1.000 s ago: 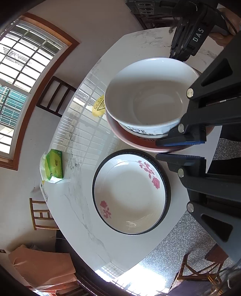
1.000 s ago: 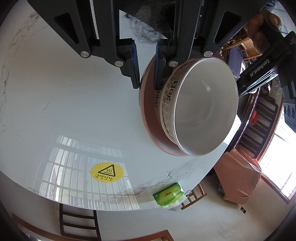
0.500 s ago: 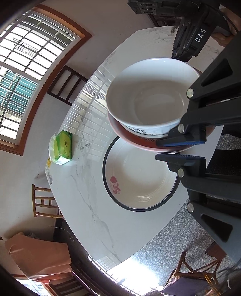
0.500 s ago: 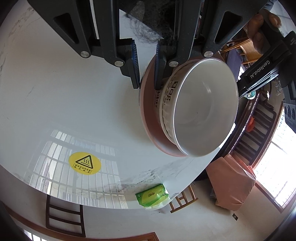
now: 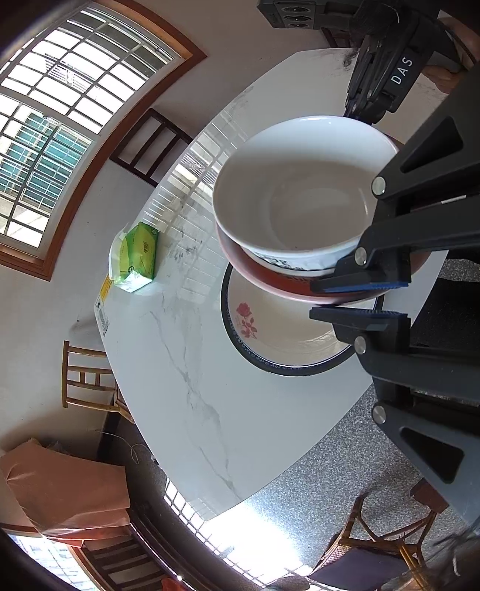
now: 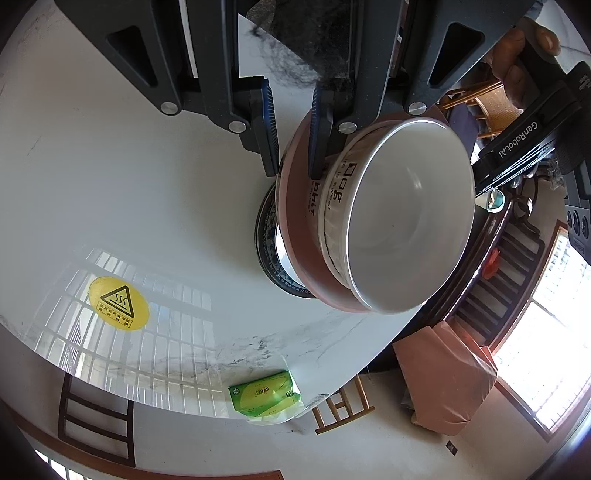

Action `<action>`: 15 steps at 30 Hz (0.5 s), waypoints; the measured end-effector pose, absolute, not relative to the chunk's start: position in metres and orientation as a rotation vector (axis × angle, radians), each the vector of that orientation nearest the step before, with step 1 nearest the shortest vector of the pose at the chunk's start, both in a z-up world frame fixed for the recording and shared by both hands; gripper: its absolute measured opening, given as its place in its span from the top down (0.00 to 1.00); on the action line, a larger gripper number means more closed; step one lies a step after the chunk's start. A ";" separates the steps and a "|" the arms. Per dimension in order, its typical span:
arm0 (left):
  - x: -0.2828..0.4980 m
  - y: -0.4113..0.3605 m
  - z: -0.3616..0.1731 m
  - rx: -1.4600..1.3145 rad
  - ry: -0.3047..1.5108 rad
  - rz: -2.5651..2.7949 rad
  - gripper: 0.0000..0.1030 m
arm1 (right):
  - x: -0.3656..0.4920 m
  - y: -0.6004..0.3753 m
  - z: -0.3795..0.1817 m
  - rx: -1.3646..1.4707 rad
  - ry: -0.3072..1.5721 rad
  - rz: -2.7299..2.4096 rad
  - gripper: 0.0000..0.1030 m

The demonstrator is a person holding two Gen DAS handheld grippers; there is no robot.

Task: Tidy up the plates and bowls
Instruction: 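Lift the pink bowl stack with both grippers and carry it over the plates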

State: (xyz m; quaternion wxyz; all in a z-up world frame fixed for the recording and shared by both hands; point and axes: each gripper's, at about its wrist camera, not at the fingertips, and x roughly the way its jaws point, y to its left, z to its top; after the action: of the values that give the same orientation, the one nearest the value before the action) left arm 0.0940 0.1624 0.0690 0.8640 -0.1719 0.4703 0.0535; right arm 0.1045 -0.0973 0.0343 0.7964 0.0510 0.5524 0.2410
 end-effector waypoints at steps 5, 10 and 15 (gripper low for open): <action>0.099 0.176 0.067 -0.369 0.987 0.128 0.95 | 0.109 -0.085 0.032 0.093 1.193 0.536 0.84; 0.104 0.185 0.064 -0.376 0.992 0.140 0.95 | 0.115 -0.074 0.031 0.083 1.200 0.548 0.84; 0.109 0.190 0.060 -0.384 0.999 0.148 0.95 | 0.118 -0.068 0.029 0.078 1.206 0.557 0.84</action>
State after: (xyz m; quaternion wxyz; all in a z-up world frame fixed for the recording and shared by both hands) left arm 0.1093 0.1895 0.0596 0.8575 -0.1828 0.4757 0.0706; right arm 0.1182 -0.0682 0.0294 0.7866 0.0363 0.5597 0.2582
